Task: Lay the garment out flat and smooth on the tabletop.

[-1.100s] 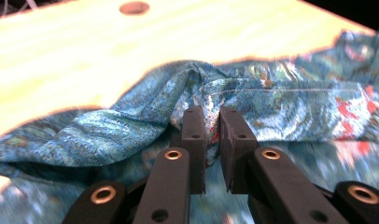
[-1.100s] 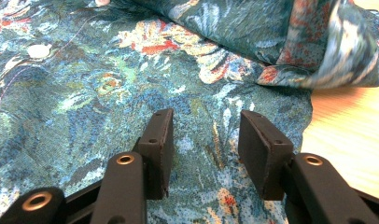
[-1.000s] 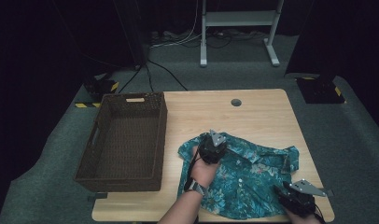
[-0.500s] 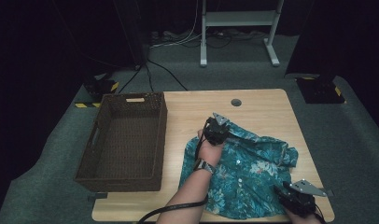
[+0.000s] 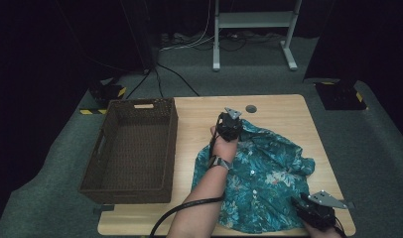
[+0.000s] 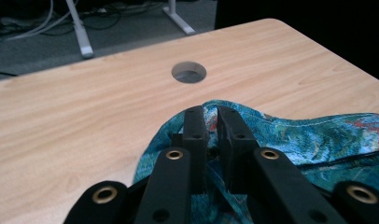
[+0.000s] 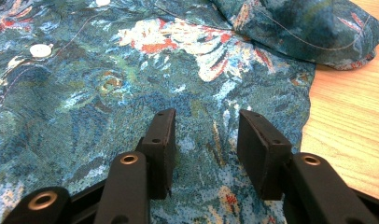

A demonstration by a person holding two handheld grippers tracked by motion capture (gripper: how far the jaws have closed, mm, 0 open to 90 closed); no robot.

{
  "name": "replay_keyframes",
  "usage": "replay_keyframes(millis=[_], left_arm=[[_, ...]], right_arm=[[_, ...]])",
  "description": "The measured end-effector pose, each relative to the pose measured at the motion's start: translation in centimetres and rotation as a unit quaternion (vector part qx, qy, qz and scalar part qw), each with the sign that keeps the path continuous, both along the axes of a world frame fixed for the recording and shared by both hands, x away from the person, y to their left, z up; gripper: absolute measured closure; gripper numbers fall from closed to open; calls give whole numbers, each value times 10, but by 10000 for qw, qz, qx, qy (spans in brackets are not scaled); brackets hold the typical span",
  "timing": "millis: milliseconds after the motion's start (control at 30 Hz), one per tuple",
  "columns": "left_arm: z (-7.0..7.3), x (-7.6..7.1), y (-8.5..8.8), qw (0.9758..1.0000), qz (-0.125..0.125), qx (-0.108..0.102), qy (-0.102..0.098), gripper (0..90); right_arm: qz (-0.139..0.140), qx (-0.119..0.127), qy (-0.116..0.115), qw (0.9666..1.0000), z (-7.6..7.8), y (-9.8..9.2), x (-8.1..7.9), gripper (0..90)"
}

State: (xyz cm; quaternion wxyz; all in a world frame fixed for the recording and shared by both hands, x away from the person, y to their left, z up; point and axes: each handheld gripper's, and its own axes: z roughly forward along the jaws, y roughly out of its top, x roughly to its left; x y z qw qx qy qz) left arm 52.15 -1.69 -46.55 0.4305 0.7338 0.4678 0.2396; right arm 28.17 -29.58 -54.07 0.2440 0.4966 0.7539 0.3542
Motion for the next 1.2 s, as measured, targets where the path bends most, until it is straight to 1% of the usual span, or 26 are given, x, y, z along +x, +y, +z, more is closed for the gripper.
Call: replay_keyframes(millis=[67, 133, 233, 300, 367, 467, 533, 600, 667, 733, 800, 900, 933, 967, 1000, 1033, 1167, 1200], left_arm=[[0, 5, 0, 10000, 73, 23, -10, 824], [-1, 10, 1, 9999, 131, -5, 68, 823], [-1, 14, 2, 9997, 210, 66, 85, 823], [1, 16, 3, 9997, 245, 22, 88, 813], [5, 16, 5, 9995, 305, -34, 36, 779], [9, 15, 7, 9995, 294, -111, -22, 736], [12, 12, 7, 9994, 331, -105, -91, 664], [15, 8, 8, 9993, 283, -222, -107, 653], [16, 3, 8, 9993, 234, -252, -117, 628], [15, -2, 10, 9994, 177, -276, -82, 611], [14, -7, 12, 9994, 150, -301, -82, 598], [12, -16, 15, 9996, 77, -259, -75, 565], [11, -18, 16, 9996, 69, -274, -70, 559], [9, -21, 18, 9996, 30, -278, -41, 551], [9, -21, 18, 9996, 30, -278, -41, 546], [7, -27, 19, 9996, -4, -281, -6, 546], [1, -37, 23, 9996, -43, -274, 75, 490], [1, -37, 23, 9996, -43, -274, 75, 476]], right_arm=[[5, 6, 5, 10000, 0, 0, 0, 574], [7, 8, -2, 10000, 0, 0, 0, 574], [13, 9, -2, 10000, 0, 0, 0, 575], [17, 10, -2, 10000, 0, 0, 0, 576], [19, 10, -2, 10000, 0, 0, 0, 576], [23, 4, -6, 10000, 0, 0, 0, 577], [25, 7, -3, 10000, 0, 0, 0, 577], [22, 6, -6, 10000, 0, 0, 0, 577], [19, 4, -8, 10000, 0, 1, 0, 577], [20, 3, -4, 10000, 0, 0, 0, 576], [20, 1, -3, 10000, 0, 0, 0, 577], [19, 1, -3, 10000, 0, 0, 0, 577], [19, 1, -3, 10000, 0, 0, 0, 577], [18, 1, -3, 10000, 0, 0, 0, 577], [18, 1, -3, 10000, 0, 0, 0, 577], [15, 3, -1, 10000, 0, 1, 0, 577], [8, 8, 4, 10000, 0, 1, 0, 576], [8, 8, 4, 10000, 0, 1, 0, 576]])
